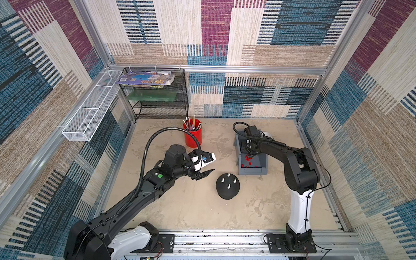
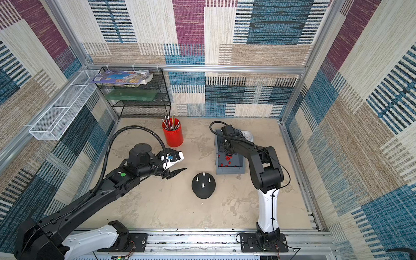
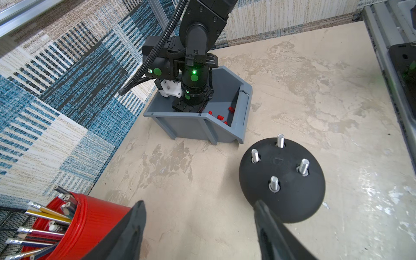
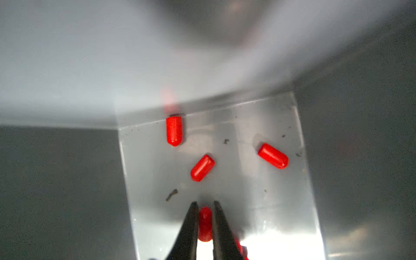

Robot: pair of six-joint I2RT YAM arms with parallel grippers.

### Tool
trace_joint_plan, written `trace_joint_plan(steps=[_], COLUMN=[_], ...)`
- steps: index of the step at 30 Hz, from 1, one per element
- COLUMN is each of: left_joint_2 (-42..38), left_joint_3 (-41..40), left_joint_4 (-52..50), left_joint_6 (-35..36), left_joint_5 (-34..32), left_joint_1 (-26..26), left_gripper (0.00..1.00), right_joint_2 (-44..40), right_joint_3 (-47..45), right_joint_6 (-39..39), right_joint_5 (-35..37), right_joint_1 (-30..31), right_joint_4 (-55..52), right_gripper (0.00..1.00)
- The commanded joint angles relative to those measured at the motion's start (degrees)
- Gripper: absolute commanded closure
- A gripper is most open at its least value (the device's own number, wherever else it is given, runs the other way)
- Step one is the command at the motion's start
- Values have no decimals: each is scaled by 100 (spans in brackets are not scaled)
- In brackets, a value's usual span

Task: Cover the protruding screws with screw protection sleeves
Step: Pick up the screw protection sleeve from the storage box.

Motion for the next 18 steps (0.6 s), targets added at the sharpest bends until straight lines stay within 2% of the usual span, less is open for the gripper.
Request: trace_joint_plan(steps=[1, 13, 18], left_joint_2=[2, 111, 261], left_joint_3=[-2, 91, 308], left_joint_4=[-6, -6, 73], left_joint_6=[-9, -129, -627], left_joint_5=[15, -21, -263], left_joint_1=[-9, -29, -28], left_gripper=[25, 26, 28], right_joint_2=[-21, -337, -667], right_joint_3=[-5, -95, -217], right_joint_6=[-19, -96, -139], right_joint_5=[-35, -111, -261], right_joint_1=[-15, -5, 25], right_joint_4=[39, 142, 185], right_gripper=[85, 96, 96])
